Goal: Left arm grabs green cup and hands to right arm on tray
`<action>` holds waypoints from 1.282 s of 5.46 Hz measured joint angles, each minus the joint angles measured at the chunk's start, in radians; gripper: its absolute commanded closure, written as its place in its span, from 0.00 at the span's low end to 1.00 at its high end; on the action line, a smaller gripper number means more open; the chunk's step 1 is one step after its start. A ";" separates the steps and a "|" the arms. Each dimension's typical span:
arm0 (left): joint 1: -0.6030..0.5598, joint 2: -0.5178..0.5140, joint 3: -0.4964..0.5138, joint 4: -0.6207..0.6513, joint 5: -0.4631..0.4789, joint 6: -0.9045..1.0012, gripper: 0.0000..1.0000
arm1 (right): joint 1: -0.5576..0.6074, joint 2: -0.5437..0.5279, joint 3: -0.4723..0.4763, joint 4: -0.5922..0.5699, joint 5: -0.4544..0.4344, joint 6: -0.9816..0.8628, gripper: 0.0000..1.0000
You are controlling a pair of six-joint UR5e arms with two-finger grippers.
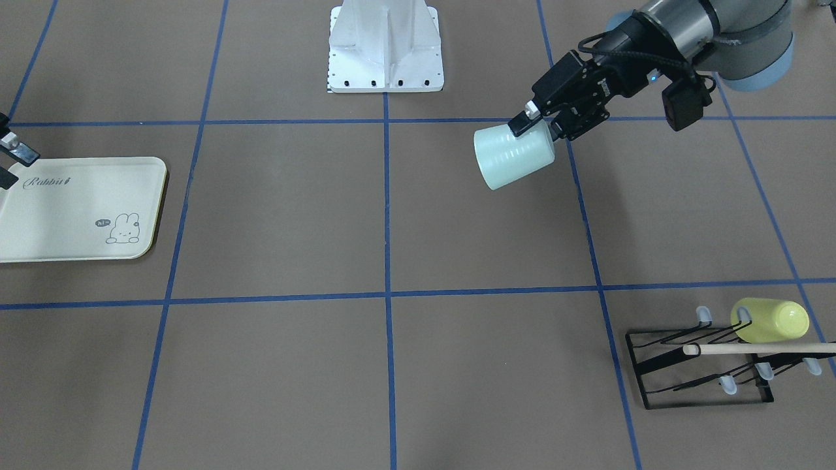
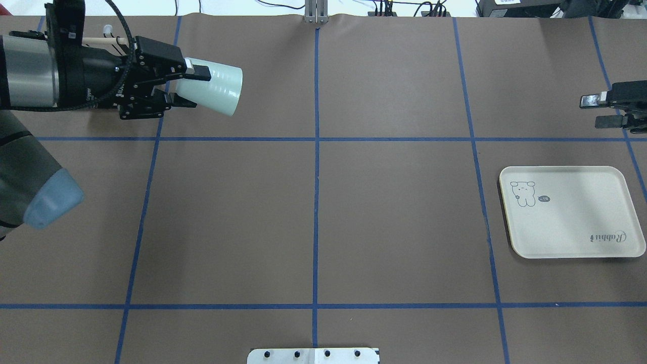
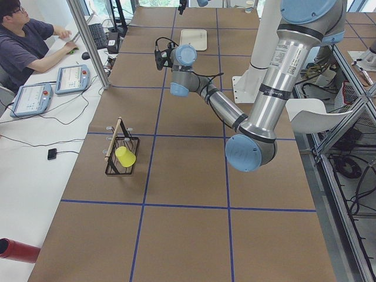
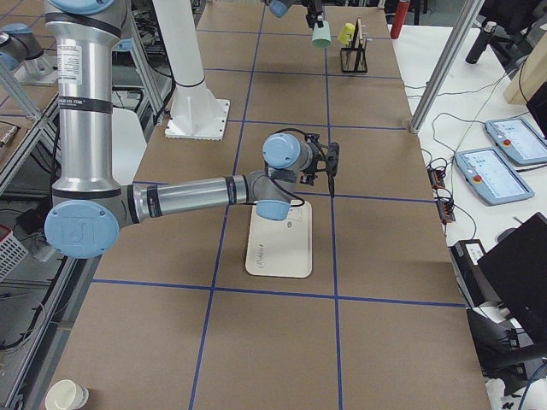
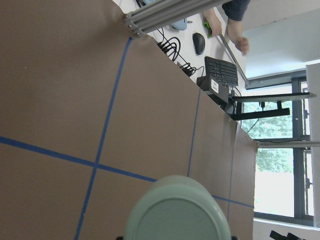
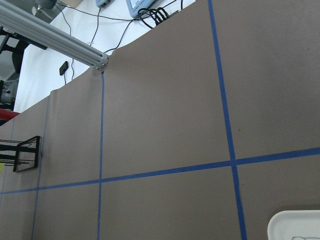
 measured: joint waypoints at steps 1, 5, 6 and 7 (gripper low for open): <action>0.037 -0.008 0.000 -0.043 0.000 -0.047 1.00 | -0.010 0.009 0.004 0.101 -0.002 0.089 0.02; 0.135 -0.060 0.003 -0.062 0.003 -0.080 1.00 | -0.170 0.054 0.006 0.506 -0.203 0.391 0.03; 0.157 -0.081 0.002 -0.062 0.003 -0.082 1.00 | -0.282 0.058 0.006 0.599 -0.334 0.418 0.03; 0.176 -0.103 0.001 -0.065 0.002 -0.104 1.00 | -0.384 0.082 0.007 0.647 -0.431 0.426 0.03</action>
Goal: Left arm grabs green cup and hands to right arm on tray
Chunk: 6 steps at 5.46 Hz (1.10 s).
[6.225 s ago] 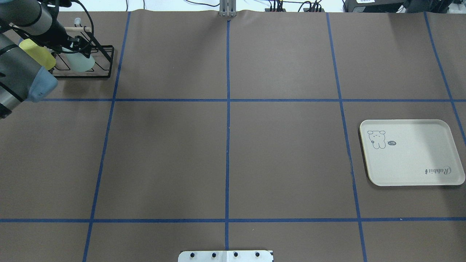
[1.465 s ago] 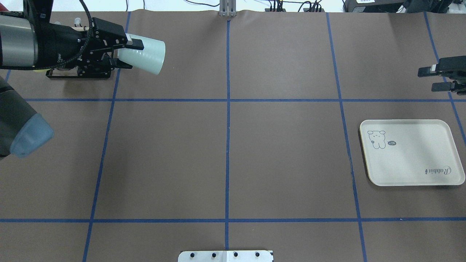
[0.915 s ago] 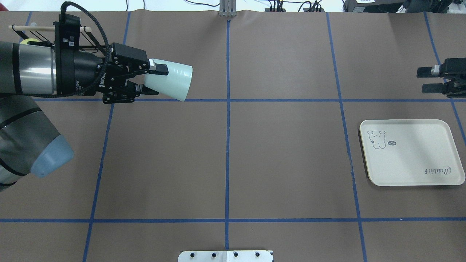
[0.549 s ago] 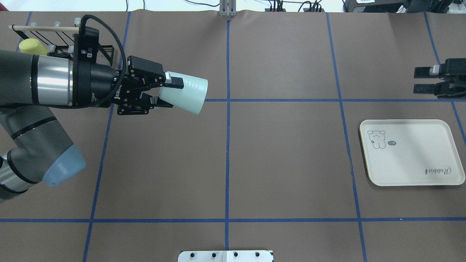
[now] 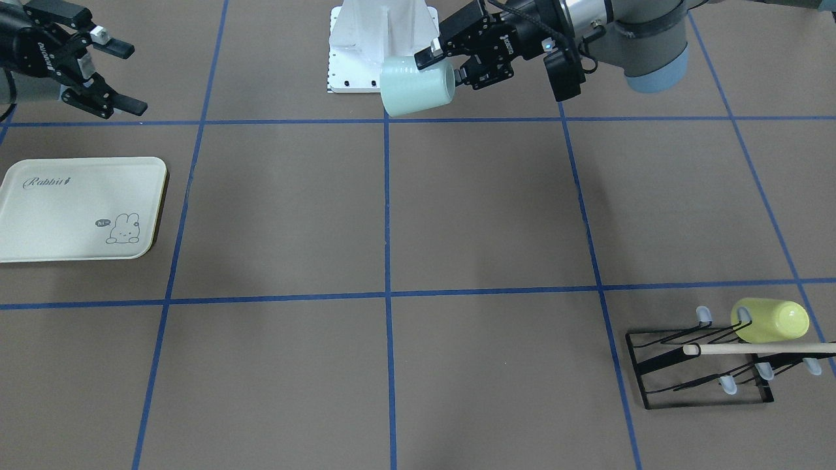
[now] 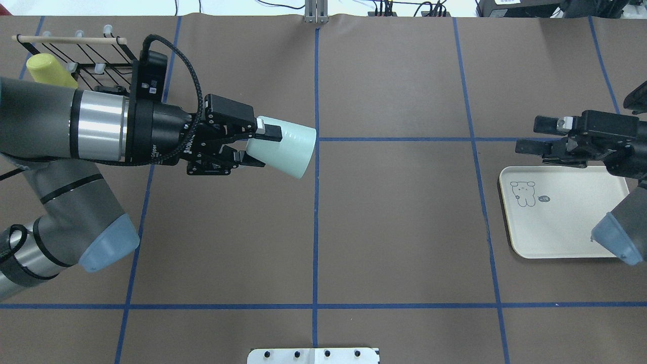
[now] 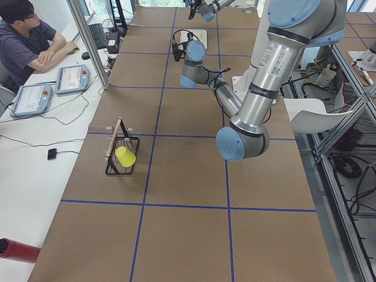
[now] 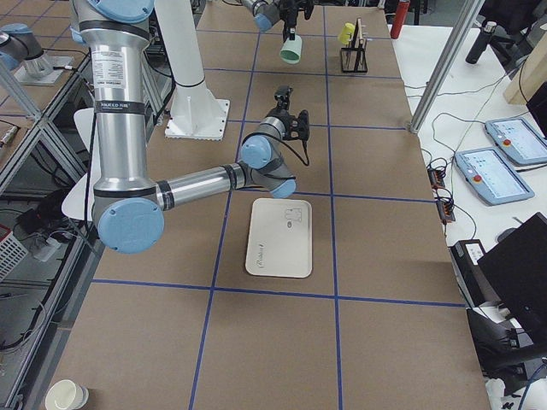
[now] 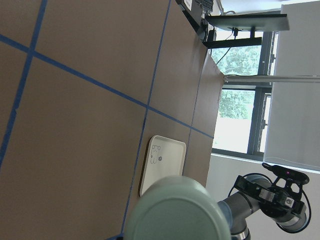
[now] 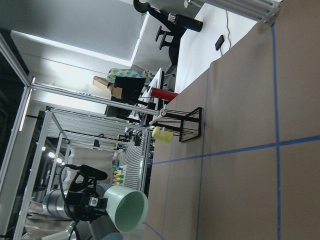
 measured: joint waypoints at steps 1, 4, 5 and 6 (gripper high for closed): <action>0.005 -0.014 0.000 -0.025 0.001 -0.058 1.00 | -0.074 0.043 0.000 0.014 -0.064 0.021 0.03; 0.007 -0.021 0.010 -0.140 0.043 -0.196 1.00 | -0.219 0.116 0.022 0.017 -0.266 0.101 0.03; 0.007 -0.021 0.018 -0.143 0.050 -0.200 1.00 | -0.274 0.152 0.025 0.011 -0.334 0.105 0.03; 0.007 -0.021 0.025 -0.143 0.051 -0.200 1.00 | -0.318 0.195 0.022 0.002 -0.383 0.103 0.03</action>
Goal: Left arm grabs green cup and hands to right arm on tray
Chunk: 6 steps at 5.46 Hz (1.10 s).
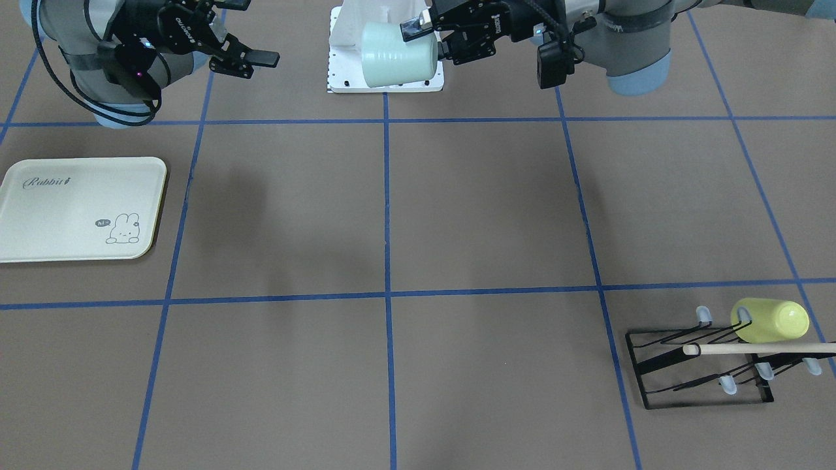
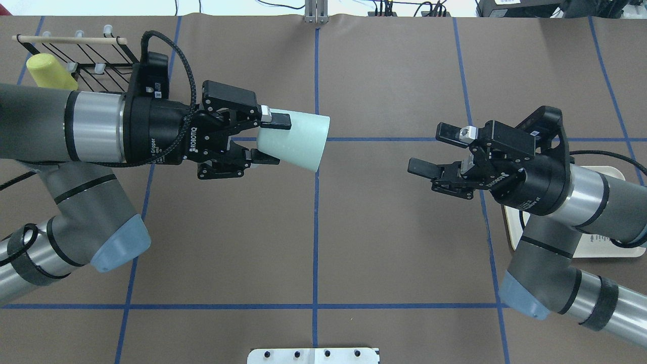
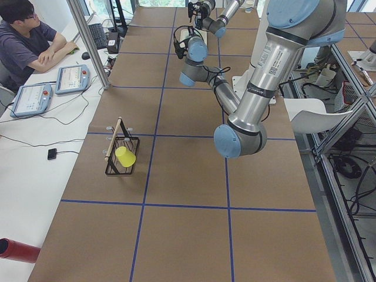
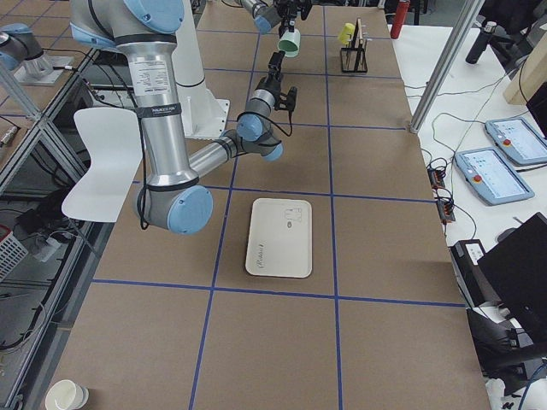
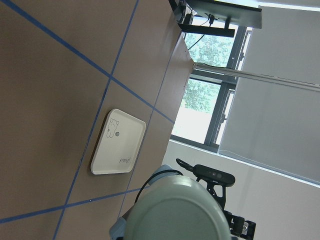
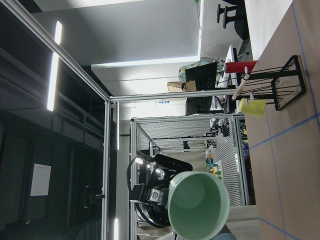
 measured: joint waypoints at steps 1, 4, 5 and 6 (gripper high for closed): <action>0.000 0.000 0.006 0.001 0.000 0.001 1.00 | -0.028 0.044 -0.004 -0.036 -0.025 -0.005 0.03; 0.000 -0.003 0.010 0.001 0.000 0.006 1.00 | -0.044 0.156 -0.009 -0.221 -0.034 -0.012 0.02; 0.000 -0.004 0.010 0.001 -0.001 0.007 1.00 | -0.045 0.169 -0.007 -0.240 -0.035 -0.015 0.02; 0.000 -0.005 0.010 0.002 -0.001 0.008 1.00 | -0.045 0.180 -0.005 -0.254 -0.035 -0.017 0.03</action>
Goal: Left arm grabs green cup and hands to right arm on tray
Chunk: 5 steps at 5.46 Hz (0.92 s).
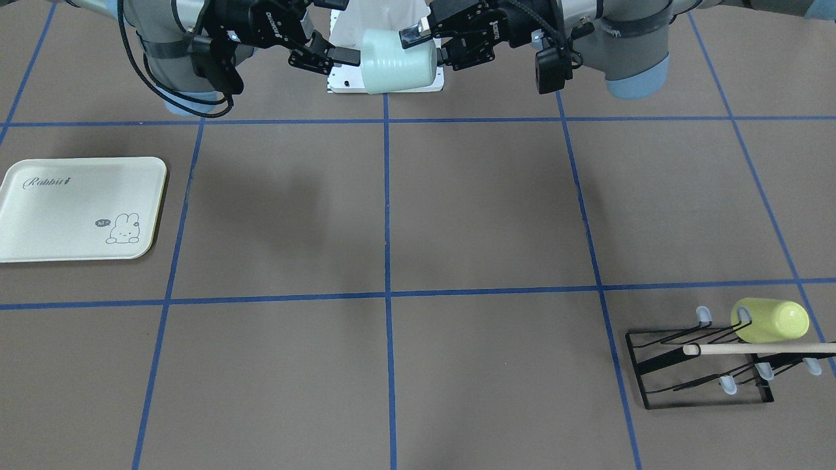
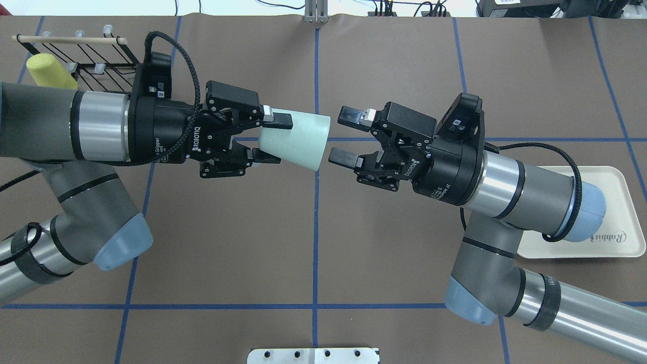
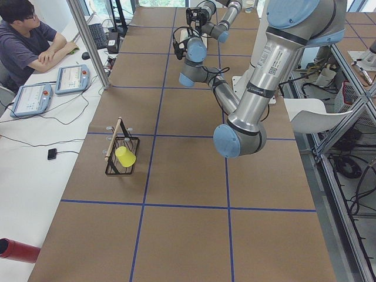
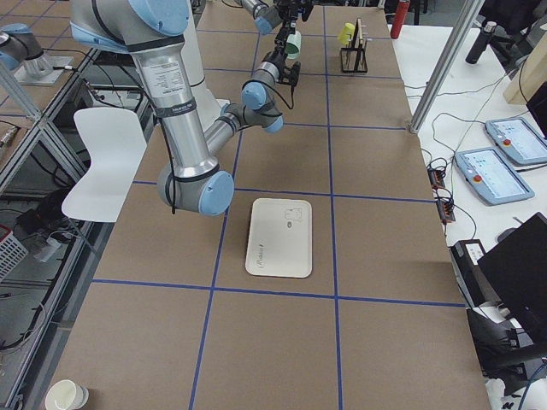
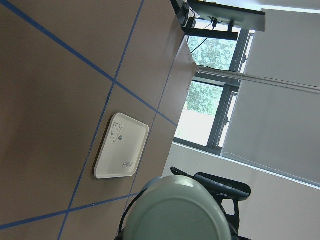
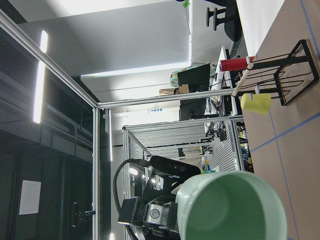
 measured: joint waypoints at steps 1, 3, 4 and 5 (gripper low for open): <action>0.000 0.000 0.000 0.000 -0.001 0.000 1.00 | 0.000 0.004 0.001 -0.008 -0.001 -0.001 0.03; 0.001 0.000 -0.003 0.000 -0.007 -0.002 1.00 | 0.000 0.004 0.002 -0.013 -0.011 -0.002 0.04; 0.001 0.001 -0.008 0.000 -0.010 -0.004 1.00 | 0.003 0.005 0.001 -0.018 -0.014 -0.002 0.04; 0.001 0.003 -0.010 0.000 -0.012 -0.005 1.00 | 0.012 0.004 0.001 -0.020 -0.015 -0.002 0.04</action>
